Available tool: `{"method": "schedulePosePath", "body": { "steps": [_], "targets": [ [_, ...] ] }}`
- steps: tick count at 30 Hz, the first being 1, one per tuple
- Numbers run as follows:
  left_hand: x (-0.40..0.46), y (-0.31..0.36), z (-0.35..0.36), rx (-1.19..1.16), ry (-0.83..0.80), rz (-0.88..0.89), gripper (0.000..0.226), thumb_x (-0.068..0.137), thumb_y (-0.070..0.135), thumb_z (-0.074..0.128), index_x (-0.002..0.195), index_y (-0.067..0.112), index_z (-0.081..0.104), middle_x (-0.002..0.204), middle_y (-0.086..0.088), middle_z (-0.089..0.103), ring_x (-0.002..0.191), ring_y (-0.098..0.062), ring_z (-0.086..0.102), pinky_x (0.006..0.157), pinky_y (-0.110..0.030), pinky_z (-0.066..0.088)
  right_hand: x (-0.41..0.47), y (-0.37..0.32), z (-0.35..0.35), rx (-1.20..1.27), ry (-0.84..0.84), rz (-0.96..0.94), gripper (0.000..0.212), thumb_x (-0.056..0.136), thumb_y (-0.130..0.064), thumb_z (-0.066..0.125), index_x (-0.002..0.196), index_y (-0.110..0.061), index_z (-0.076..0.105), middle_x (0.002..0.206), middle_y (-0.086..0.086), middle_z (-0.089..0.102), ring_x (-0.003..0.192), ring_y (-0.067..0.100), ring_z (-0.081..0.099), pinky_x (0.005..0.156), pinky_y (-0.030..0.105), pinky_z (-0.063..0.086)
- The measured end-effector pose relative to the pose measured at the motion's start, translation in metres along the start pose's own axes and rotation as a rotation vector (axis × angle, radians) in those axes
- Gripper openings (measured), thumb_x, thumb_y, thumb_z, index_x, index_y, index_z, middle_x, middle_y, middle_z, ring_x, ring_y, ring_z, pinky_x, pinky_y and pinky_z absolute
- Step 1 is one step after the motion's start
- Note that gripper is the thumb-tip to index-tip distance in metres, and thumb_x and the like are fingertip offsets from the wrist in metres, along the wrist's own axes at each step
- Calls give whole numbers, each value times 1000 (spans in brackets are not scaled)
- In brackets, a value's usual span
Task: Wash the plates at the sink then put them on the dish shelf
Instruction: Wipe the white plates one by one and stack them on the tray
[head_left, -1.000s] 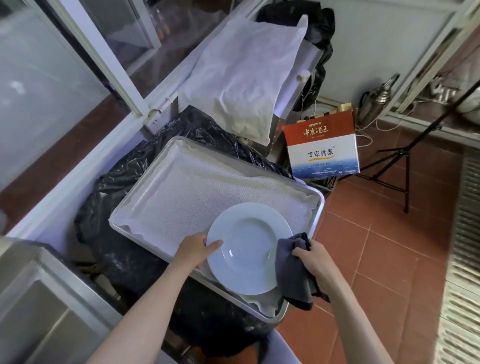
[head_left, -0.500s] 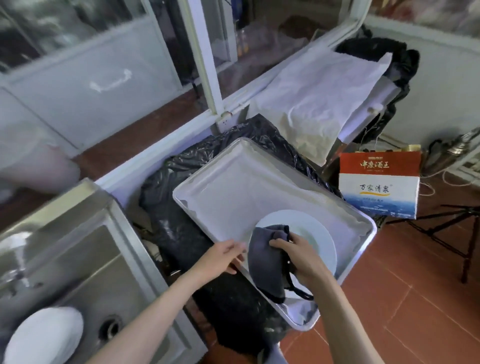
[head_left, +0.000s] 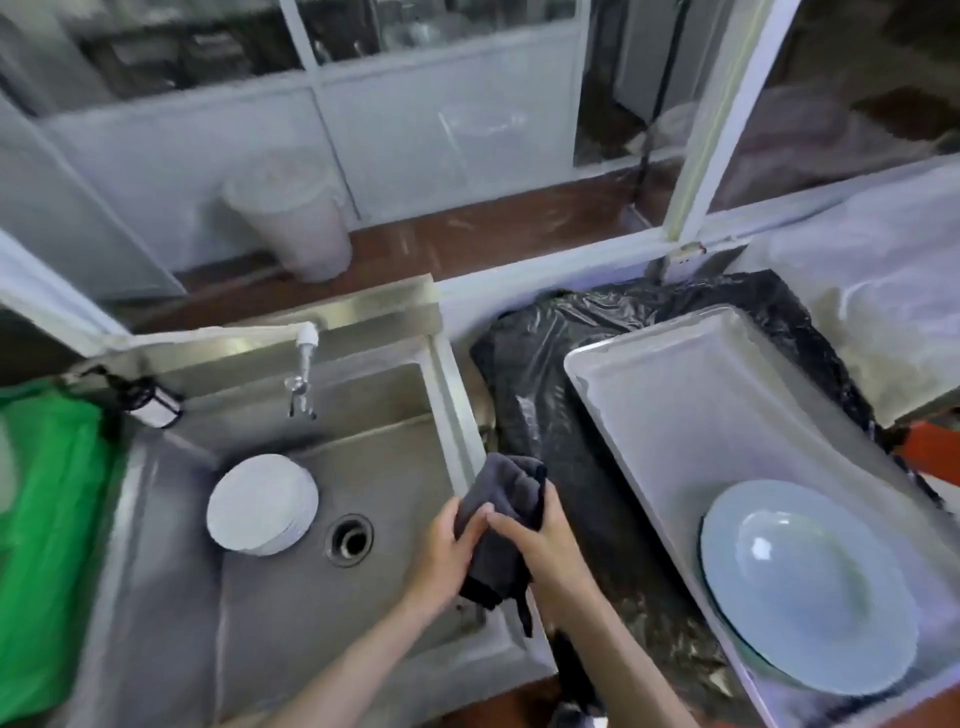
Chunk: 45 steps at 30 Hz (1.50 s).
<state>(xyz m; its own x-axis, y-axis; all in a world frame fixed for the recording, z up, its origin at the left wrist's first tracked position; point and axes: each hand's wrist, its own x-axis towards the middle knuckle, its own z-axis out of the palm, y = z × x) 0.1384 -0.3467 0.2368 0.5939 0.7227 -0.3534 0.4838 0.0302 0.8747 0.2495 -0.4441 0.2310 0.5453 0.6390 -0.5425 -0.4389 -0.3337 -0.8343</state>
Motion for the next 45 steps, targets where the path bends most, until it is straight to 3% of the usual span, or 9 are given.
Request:
{"method": "schedulePosePath", "body": {
  "steps": [4,11,16,19,23,29,36,41,45],
  "targets": [
    [-8,-55,-75,58,24,-61,33,101,51,59,101,18,65,93,3,74,87,-8,70,79,-40,53,-7,22,77,-131,-76,-54,63,89,-8,80,139,-30,49,133,-11,63,120,-1,62,101,26,55],
    [-10,-145,-179,-89,50,-199,28,102,48,59,110,23,70,101,10,78,93,3,70,88,-32,57,7,60,201,-156,-119,106,48,85,-2,81,126,-20,64,117,3,77,107,18,74,95,44,61],
    [13,-209,-236,-181,64,-346,46,107,51,43,103,18,74,95,5,78,90,-8,72,75,-27,53,34,78,270,-144,-157,234,42,86,4,78,120,-20,66,111,4,78,103,24,74,91,48,62],
    [36,-254,-260,-325,107,-475,49,111,45,39,101,7,69,83,-6,74,73,-21,72,59,-29,56,56,89,295,-122,-161,292,41,87,6,76,117,-20,67,100,-2,80,87,14,77,72,35,64],
    [66,-310,-284,-400,145,-598,33,111,31,45,101,5,62,68,-8,72,60,-23,68,57,-30,55,86,106,311,-114,-142,356,44,87,6,77,121,-19,67,103,1,80,95,20,76,66,31,62],
    [118,-372,-310,-464,272,-697,16,107,18,53,98,8,62,82,-12,67,61,-21,60,50,-28,48,126,133,313,-147,-98,411,39,86,6,77,115,-19,69,95,0,81,96,25,75,76,39,62],
    [174,-419,-330,-487,473,-783,41,97,46,66,82,8,66,71,-8,69,53,-22,58,50,-25,40,149,153,311,-160,-90,449,37,86,3,78,112,-22,70,96,0,81,100,29,74,75,39,61],
    [179,-431,-327,-393,527,-692,42,104,33,60,71,6,61,68,-12,68,56,-22,62,61,-34,52,158,158,309,-156,-89,454,37,87,7,76,110,-21,70,93,1,81,92,25,76,74,39,63],
    [171,-434,-321,-410,555,-617,35,106,29,58,80,7,65,71,-11,68,60,-22,62,63,-32,50,163,161,307,-148,-75,469,38,87,3,78,113,-23,70,97,0,81,99,29,75,76,42,63]
  ]
}}
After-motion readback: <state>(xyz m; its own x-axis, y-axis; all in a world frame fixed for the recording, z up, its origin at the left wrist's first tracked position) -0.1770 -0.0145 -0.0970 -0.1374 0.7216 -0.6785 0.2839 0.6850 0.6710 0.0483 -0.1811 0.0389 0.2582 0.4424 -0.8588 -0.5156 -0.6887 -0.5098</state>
